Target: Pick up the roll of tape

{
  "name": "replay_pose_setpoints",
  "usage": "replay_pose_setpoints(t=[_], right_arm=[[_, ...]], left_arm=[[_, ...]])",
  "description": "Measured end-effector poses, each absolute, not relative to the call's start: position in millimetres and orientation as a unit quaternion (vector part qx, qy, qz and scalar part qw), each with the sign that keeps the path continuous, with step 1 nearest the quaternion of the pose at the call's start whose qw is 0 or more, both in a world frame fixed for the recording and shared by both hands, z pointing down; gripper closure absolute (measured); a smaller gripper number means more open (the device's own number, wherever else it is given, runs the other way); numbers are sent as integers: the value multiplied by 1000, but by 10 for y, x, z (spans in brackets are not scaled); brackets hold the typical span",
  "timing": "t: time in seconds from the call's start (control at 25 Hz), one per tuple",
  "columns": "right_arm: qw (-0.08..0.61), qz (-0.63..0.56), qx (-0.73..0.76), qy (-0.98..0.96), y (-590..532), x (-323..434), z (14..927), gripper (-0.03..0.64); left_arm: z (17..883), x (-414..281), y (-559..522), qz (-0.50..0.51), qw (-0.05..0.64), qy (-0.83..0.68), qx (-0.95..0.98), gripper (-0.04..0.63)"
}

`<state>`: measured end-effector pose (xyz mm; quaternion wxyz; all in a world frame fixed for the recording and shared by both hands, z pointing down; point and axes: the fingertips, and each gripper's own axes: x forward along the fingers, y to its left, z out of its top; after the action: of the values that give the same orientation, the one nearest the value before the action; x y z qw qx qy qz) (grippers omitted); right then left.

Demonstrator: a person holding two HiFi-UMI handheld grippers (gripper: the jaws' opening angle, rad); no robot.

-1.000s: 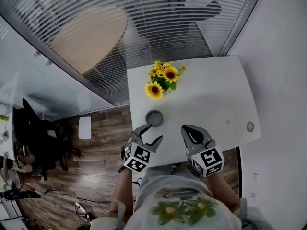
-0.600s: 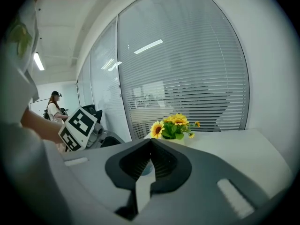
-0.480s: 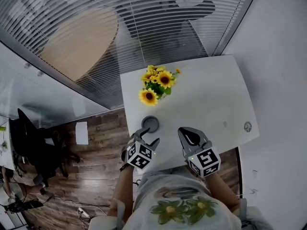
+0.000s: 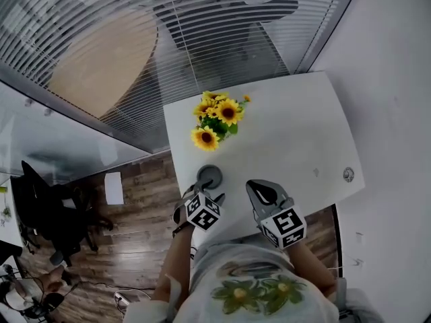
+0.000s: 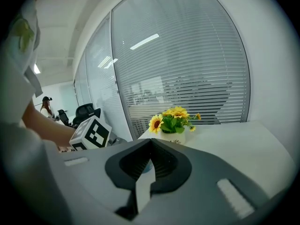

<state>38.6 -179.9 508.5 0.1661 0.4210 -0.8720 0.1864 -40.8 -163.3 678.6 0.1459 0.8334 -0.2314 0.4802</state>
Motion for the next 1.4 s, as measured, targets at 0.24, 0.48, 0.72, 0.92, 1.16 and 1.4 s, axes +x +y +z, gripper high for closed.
replay_pose_setpoints(t=[0.24,0.48,0.72,0.92,1.16,1.4], right_arm=[[167,189,422,-871,-1815,377,5086,617],[171,192,424,-868,-1822,404,5117,617],[174,191,426,-867,-1825,412,5131,617],[176,190,426,-867,-1829,408,5119,617],[180,191,426,-866,-1817,411,5146,617],[180,190,426,-866,-1808,407,5152,617]], left_arm=[[6890,-312,-1625,506,127,-207,828,341],[6945,-293,-1671,520,104,-205,823,341],[7086,-368,-1664,567,81,-196,796,342],[7152,-410,-1653,586,79,-190,784,370],[7160,-457,-1704,590,88,-205,776,451],[7159,-458,-1691,587,105,-193,779,496]])
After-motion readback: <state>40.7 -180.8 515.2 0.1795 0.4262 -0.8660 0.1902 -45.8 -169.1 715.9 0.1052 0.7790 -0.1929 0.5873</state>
